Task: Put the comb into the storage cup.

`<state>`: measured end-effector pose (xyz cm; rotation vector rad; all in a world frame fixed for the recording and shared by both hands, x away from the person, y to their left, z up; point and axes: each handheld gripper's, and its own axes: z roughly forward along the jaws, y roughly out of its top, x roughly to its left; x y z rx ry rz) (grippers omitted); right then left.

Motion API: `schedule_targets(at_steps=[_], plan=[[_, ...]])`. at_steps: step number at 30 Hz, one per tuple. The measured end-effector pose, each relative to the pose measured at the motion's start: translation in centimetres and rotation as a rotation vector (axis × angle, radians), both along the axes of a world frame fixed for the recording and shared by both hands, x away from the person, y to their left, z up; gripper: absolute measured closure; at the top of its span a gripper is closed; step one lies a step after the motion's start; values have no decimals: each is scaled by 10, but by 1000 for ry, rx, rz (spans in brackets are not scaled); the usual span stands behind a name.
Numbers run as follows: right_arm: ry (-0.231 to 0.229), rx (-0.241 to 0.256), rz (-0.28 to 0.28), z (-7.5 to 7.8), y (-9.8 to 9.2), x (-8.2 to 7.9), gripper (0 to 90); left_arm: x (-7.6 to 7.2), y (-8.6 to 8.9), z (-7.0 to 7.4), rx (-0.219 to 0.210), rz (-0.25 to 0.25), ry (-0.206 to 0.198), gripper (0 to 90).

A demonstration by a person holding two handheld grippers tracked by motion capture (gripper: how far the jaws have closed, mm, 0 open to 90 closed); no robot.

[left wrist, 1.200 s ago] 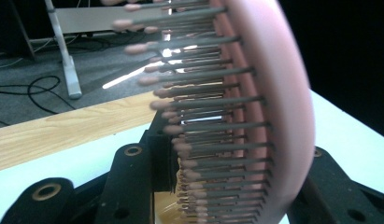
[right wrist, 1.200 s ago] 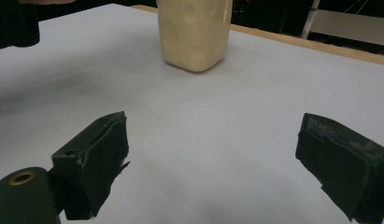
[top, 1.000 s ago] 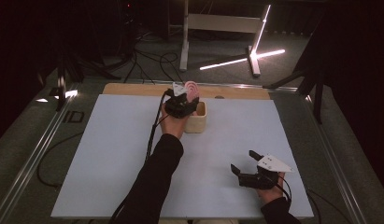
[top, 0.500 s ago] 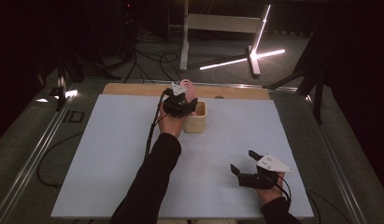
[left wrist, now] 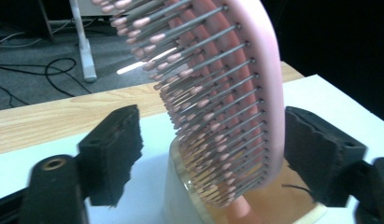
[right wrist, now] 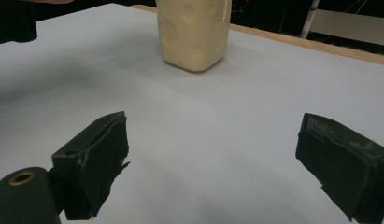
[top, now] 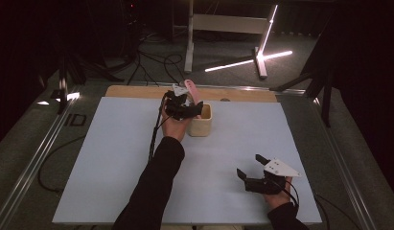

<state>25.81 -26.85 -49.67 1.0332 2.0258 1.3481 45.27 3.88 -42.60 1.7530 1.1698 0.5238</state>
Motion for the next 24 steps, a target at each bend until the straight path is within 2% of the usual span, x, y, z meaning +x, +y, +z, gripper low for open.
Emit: schedule_targets(at_steps=[3, 13, 22, 24], plan=[[0, 1, 1, 0, 0, 0, 93, 0, -1, 0, 33, 20, 4, 152], [2, 1, 1, 0, 1, -1, 93, -2, -2, -2, 98, -2, 9, 15], [4, 2, 2, 0, 1, -1, 93, -6, 0, 4, 108, -32, -17, 0], [2, 1, 1, 0, 0, -1, 93, -8, 4, 9, 67, -34, -8, 0]])
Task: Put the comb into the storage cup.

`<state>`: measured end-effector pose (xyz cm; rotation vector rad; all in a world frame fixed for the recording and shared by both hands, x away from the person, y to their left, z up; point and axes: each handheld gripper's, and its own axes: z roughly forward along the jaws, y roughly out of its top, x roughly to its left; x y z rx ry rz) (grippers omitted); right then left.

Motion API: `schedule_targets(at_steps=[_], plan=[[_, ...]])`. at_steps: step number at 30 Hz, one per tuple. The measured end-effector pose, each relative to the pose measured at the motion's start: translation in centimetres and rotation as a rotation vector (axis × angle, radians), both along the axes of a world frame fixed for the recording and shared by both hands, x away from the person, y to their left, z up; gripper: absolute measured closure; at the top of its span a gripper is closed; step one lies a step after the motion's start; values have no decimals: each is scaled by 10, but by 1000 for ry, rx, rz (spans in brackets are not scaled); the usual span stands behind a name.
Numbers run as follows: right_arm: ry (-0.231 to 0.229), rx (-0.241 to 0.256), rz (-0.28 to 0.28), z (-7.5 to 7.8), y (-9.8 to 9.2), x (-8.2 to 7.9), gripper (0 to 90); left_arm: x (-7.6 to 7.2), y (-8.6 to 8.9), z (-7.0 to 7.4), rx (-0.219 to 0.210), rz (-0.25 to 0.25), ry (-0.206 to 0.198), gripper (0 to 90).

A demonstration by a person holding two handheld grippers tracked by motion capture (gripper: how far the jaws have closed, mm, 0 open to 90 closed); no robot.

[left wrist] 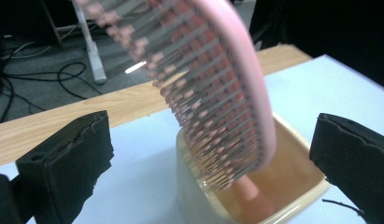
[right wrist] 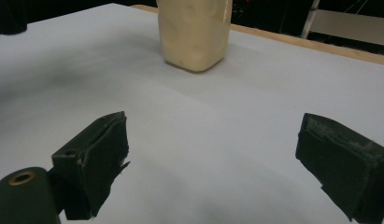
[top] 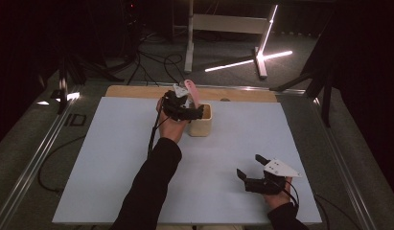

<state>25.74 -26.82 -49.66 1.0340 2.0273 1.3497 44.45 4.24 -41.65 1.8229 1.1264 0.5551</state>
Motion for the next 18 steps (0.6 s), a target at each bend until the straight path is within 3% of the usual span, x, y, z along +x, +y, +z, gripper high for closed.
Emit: schedule_targets(at_steps=[3, 7, 18], plan=[[3, -1, -1, 0, 0, 0, 93, -1, 4, 4, -35, -2, 16, 0], [2, -3, 0, 0, 0, 0, 93, -4, 10, 7, -20, -2, 18, 0], [1, -2, 2, -1, 1, 0, 93, -18, 30, 17, -48, -31, -15, 0]])
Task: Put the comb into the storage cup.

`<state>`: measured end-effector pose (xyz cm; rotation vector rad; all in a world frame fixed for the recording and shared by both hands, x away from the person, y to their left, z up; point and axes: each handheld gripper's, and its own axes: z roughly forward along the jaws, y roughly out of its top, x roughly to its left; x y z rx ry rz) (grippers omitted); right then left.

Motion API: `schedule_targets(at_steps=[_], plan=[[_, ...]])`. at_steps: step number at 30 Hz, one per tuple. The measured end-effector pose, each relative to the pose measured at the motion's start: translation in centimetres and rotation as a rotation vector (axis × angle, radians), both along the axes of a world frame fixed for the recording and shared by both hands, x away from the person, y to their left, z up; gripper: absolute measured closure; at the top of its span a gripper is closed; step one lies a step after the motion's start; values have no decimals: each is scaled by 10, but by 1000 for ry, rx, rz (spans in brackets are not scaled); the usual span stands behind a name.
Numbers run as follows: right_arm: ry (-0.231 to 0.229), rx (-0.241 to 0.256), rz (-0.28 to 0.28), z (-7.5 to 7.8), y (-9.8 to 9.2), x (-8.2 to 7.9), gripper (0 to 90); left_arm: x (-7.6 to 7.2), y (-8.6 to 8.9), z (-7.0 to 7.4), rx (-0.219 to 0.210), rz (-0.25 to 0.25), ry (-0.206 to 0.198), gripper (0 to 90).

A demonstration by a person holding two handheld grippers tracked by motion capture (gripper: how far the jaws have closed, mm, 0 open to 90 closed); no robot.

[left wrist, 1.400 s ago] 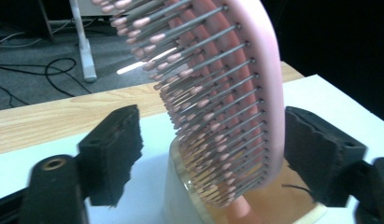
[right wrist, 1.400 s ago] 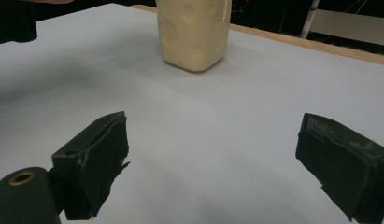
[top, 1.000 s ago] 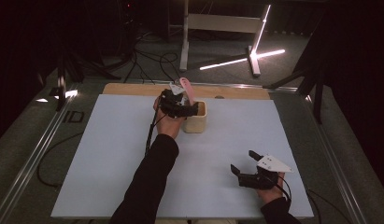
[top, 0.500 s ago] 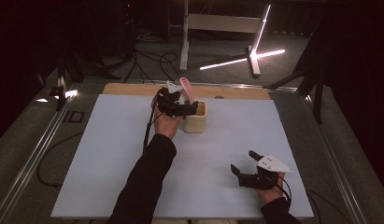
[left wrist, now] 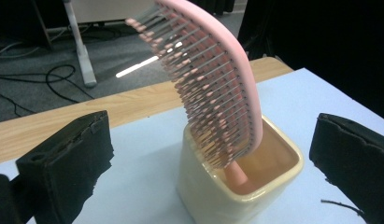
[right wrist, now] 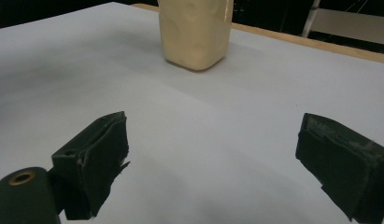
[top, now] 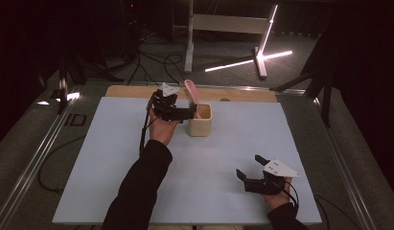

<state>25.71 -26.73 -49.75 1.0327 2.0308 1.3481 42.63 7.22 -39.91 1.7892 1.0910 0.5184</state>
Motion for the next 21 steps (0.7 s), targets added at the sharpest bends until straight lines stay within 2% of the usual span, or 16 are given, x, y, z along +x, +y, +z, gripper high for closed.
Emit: schedule_targets(at_steps=[5, 8, 11, 15, 21], plan=[[2, 1, -1, 0, 0, 0, 93, -5, 8, 5, 28, 5, -7, 0], [1, -2, 1, -1, 1, 0, 92, -10, 17, 8, 52, 19, 14, 0], [1, -1, 1, -1, 1, 0, 92, -11, 19, 8, 52, 18, 22, 0], [5, 3, 0, -1, 1, 0, 93, -23, 31, 7, 75, 23, 11, 0], [7, 0, 3, -1, 2, 0, 93, -32, 42, 6, 50, 20, 4, 0]])
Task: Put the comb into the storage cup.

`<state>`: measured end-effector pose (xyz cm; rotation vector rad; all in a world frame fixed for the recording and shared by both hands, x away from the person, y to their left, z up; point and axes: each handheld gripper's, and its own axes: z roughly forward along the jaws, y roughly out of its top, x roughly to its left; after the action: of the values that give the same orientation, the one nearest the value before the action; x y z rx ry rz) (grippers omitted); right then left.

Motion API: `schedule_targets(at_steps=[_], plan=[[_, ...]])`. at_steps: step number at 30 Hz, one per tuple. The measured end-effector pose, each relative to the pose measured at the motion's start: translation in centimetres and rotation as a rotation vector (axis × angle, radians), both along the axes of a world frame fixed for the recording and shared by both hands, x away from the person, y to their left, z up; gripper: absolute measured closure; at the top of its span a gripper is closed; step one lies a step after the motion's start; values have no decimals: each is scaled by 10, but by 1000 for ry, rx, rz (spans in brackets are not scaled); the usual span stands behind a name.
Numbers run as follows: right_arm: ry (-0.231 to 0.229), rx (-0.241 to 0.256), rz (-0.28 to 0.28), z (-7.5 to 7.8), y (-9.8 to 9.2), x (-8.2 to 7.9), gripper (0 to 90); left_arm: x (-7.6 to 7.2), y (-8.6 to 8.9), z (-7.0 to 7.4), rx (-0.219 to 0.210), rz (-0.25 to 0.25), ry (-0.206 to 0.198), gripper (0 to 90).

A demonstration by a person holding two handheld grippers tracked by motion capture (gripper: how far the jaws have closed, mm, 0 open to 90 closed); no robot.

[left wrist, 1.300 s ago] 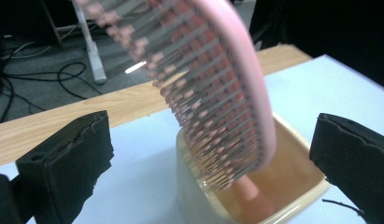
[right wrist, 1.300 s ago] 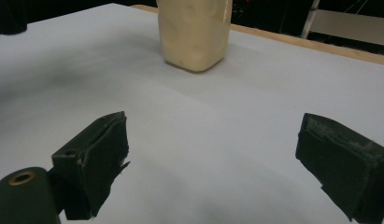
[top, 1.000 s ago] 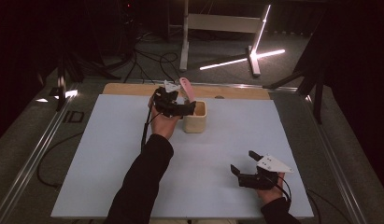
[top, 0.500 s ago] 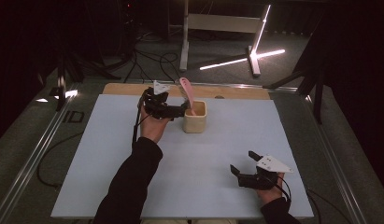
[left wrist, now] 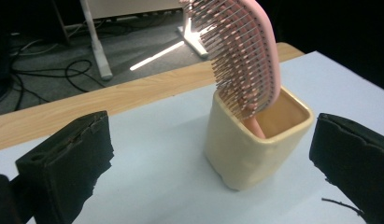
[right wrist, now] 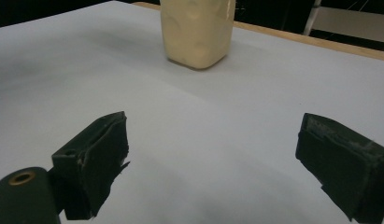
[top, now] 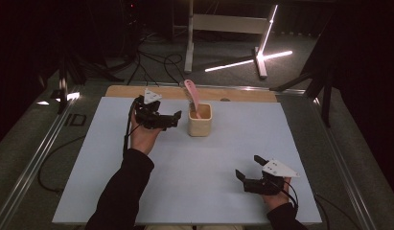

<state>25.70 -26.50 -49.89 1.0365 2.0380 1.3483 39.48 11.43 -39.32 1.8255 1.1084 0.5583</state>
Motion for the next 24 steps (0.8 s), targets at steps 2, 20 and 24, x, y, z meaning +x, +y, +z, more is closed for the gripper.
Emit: schedule_targets(at_steps=[2, 20, 24], plan=[[0, 0, -1, 0, 0, 0, 93, -5, 7, -1, -7, -5, 1, 0], [0, -6, 4, 0, 3, -1, 93, -38, 45, -30, 2, 16, 9, 0], [-1, -4, 6, 0, 3, -1, 93, -51, 58, -41, 1, 6, 2, 0]])
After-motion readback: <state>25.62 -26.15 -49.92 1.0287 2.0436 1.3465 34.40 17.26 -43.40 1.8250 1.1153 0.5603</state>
